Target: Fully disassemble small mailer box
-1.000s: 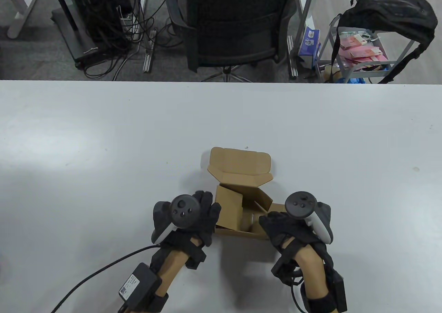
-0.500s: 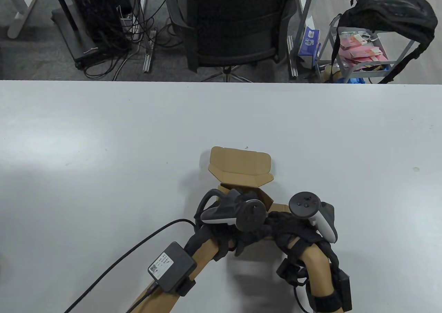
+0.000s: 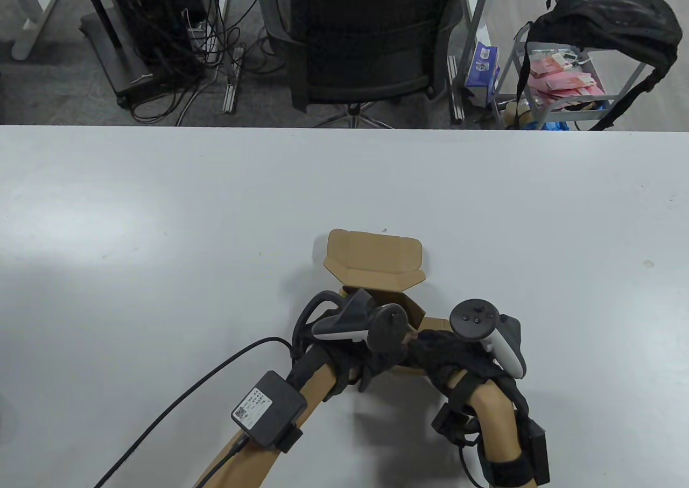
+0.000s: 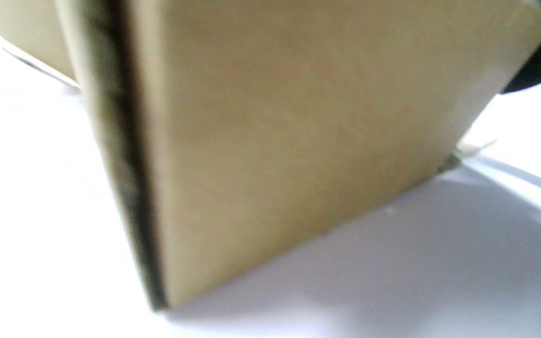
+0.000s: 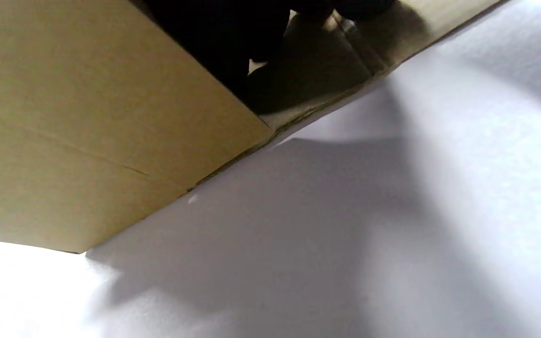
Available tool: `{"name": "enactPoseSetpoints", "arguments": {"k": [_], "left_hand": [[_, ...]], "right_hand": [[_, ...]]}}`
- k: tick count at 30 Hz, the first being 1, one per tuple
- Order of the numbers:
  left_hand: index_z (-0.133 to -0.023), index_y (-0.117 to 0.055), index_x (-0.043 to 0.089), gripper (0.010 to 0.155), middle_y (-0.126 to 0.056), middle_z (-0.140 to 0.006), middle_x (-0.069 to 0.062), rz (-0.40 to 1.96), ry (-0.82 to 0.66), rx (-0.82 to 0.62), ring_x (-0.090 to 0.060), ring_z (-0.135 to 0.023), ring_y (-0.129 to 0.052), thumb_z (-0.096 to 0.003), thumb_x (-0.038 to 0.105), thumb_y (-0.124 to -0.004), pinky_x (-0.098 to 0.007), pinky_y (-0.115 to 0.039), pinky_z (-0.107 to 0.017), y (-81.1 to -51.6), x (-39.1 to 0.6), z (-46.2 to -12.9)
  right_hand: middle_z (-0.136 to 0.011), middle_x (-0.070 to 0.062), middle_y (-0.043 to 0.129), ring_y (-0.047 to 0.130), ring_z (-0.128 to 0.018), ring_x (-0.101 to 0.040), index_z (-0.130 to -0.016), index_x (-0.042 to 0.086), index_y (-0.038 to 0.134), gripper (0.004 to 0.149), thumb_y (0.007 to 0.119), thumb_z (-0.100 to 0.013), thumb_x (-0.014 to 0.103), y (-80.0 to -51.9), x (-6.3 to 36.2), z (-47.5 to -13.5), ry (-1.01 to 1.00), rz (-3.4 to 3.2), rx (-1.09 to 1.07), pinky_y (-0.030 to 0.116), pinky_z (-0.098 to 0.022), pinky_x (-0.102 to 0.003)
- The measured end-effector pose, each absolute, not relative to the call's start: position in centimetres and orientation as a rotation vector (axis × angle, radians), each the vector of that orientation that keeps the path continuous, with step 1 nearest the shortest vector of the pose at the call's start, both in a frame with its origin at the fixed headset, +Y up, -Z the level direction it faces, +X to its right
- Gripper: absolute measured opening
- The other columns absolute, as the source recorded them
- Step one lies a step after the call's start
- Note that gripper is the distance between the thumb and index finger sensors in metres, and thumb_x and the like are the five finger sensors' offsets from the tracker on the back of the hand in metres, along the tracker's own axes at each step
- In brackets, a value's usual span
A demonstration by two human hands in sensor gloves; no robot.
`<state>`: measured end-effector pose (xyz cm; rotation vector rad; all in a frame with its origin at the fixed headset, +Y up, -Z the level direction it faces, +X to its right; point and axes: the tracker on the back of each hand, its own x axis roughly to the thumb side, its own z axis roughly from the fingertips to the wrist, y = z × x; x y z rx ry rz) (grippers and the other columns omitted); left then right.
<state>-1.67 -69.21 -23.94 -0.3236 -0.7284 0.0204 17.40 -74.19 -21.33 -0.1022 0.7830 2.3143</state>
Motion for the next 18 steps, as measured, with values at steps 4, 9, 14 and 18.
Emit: {"name": "enactPoseSetpoints", "arguments": {"k": [4,9,14,18], "left_hand": [[-0.074,-0.097,0.013,0.074,-0.089,-0.094,-0.007,0.104,-0.746,-0.283,-0.031,-0.107,-0.061,-0.0428,0.062,-0.051,-0.057,-0.043,-0.080,-68.5,-2.8,-23.4],[-0.074,-0.097,0.014,0.072,-0.089,-0.094,-0.006,0.204,-0.791,-0.200,-0.031,-0.105,-0.066,-0.0432,0.061,-0.053,-0.059,-0.053,-0.076,-66.5,-2.7,-23.1],[-0.077,-0.097,0.015,0.071,-0.088,-0.097,-0.005,0.172,-0.821,-0.289,-0.031,-0.106,-0.065,-0.0439,0.059,-0.053,-0.059,-0.054,-0.075,-66.1,-0.8,-23.2],[-0.079,-0.097,0.016,0.071,-0.087,-0.099,-0.003,0.045,-0.841,-0.344,-0.029,-0.108,-0.063,-0.0437,0.059,-0.053,-0.059,-0.053,-0.076,-67.1,1.1,-23.3]], "right_hand": [[-0.101,0.003,0.052,0.033,-0.095,-0.023,-0.087,0.018,0.074,0.061,0.061,-0.040,0.054,-74.2,17.4,-21.3,0.783,2.312,-0.103,0.044,-0.067,-0.043],[-0.101,0.004,0.052,0.033,-0.095,-0.022,-0.087,0.018,0.074,0.061,0.062,-0.040,0.054,-74.2,17.4,-21.3,0.782,2.309,-0.105,0.043,-0.067,-0.043],[-0.101,0.004,0.052,0.033,-0.095,-0.022,-0.087,0.019,0.075,0.059,0.063,-0.040,0.052,-74.2,17.5,-21.3,0.790,2.305,-0.104,0.043,-0.067,-0.042],[-0.101,0.004,0.051,0.032,-0.095,-0.022,-0.087,0.019,0.075,0.059,0.064,-0.040,0.052,-74.2,17.6,-21.3,0.796,2.302,-0.101,0.043,-0.067,-0.042]]}}
